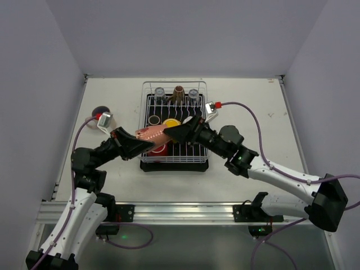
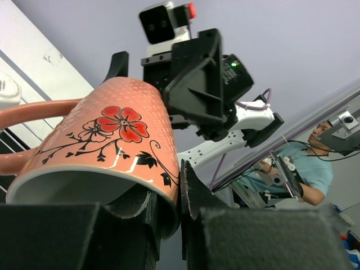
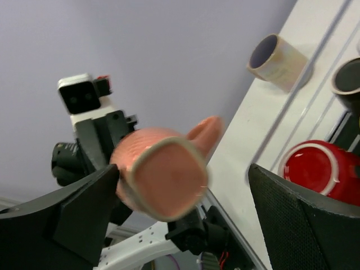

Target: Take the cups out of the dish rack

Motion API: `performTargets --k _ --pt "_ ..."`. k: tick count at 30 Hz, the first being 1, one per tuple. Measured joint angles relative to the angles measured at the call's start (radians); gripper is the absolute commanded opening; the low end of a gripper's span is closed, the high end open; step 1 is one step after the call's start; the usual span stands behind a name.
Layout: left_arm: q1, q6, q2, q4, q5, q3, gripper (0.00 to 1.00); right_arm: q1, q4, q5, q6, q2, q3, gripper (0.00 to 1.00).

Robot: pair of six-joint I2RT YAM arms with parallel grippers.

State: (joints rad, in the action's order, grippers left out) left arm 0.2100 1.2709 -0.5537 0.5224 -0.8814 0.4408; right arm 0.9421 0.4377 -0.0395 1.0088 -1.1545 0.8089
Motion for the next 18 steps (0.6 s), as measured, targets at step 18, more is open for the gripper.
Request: performTargets --k 18 --pt "0.002 -0.726 -0.314 -0.882 0.642 0.642 0.00 -0.190 -0.263 -0.063 -0.167 0.320 -0.059 0.99"
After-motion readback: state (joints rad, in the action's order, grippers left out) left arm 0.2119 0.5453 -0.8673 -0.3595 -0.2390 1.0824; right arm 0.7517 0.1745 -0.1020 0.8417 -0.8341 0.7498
